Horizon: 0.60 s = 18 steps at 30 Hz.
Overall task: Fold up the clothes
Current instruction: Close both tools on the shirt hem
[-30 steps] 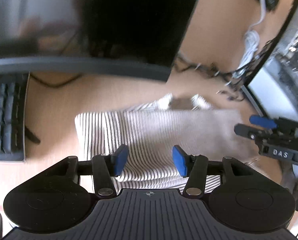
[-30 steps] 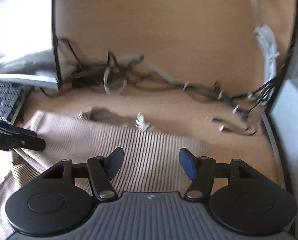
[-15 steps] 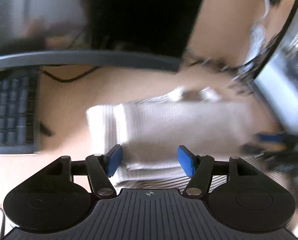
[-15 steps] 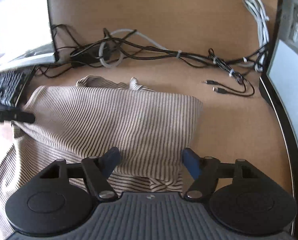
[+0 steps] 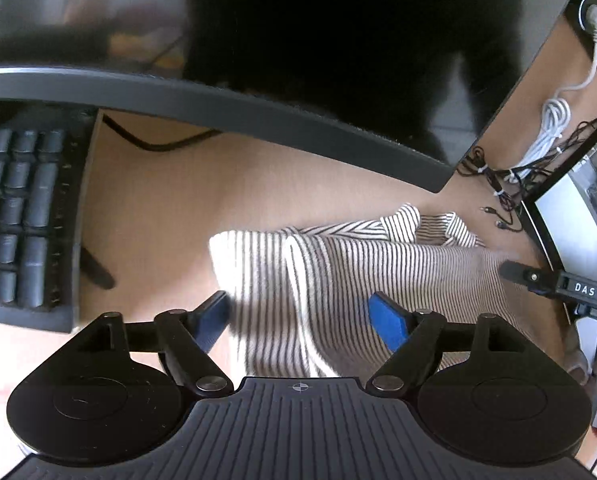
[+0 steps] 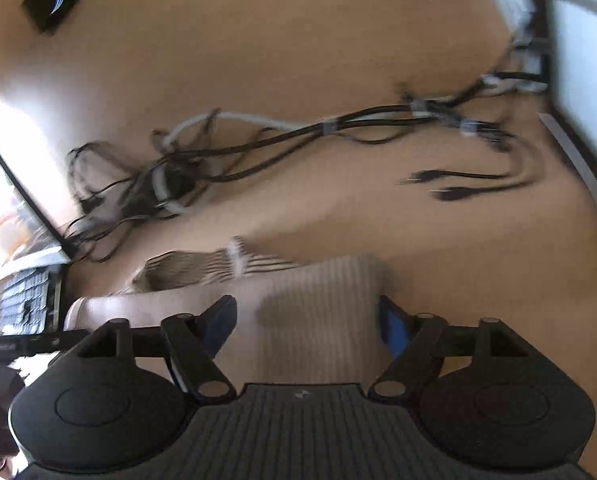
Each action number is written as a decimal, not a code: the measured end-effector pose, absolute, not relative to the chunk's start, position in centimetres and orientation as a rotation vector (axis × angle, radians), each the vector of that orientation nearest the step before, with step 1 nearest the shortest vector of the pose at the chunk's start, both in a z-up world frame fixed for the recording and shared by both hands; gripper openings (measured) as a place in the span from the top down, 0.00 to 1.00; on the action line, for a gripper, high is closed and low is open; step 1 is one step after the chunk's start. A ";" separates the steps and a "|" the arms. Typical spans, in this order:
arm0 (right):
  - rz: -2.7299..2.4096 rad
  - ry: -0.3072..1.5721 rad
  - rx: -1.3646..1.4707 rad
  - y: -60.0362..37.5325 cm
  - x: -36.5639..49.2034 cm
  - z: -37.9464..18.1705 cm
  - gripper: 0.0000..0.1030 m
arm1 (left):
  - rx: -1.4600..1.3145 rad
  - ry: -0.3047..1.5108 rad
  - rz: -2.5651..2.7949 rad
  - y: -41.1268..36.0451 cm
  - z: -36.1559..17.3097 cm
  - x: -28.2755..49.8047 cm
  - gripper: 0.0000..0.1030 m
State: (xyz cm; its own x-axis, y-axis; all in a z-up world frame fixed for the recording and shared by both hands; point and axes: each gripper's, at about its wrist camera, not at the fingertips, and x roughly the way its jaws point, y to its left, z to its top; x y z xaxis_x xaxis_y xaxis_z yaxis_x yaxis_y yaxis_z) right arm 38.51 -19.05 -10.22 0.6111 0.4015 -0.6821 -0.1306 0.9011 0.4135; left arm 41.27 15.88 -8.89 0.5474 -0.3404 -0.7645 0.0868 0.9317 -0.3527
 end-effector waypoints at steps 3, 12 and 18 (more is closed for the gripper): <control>0.362 0.853 0.308 -17.5 39.3 -10.6 0.31 | -0.278 0.948 -0.256 15.2 -9.1 41.9 0.14; 0.410 0.709 0.152 -16.2 36.6 -5.6 0.83 | -0.222 0.815 -0.217 14.6 -7.9 40.5 0.72; 0.440 0.591 -0.041 -14.9 30.6 -1.0 0.84 | -0.164 0.707 -0.338 14.7 -3.3 35.1 0.73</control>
